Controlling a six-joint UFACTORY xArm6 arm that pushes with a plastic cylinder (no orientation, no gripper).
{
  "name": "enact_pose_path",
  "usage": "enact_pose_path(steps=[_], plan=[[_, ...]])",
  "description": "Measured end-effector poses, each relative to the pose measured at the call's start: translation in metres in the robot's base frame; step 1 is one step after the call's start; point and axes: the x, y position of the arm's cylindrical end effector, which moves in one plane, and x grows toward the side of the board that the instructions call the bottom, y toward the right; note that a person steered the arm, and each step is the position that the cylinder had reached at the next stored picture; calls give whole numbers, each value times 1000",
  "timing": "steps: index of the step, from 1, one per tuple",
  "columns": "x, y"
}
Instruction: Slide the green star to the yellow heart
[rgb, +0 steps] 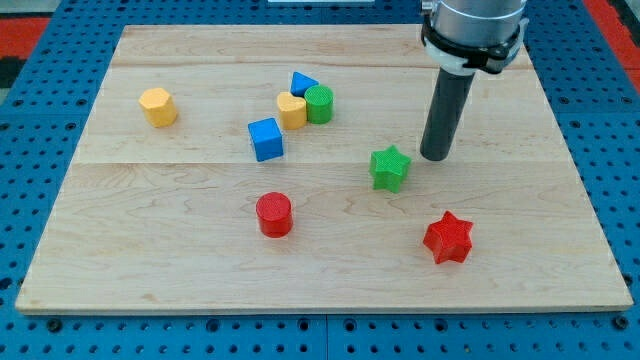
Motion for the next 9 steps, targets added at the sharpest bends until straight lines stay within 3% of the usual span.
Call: enact_pose_path(steps=[2,5,7,9], plan=[[39,-13],[23,-44],[22,-95],[3,-97]])
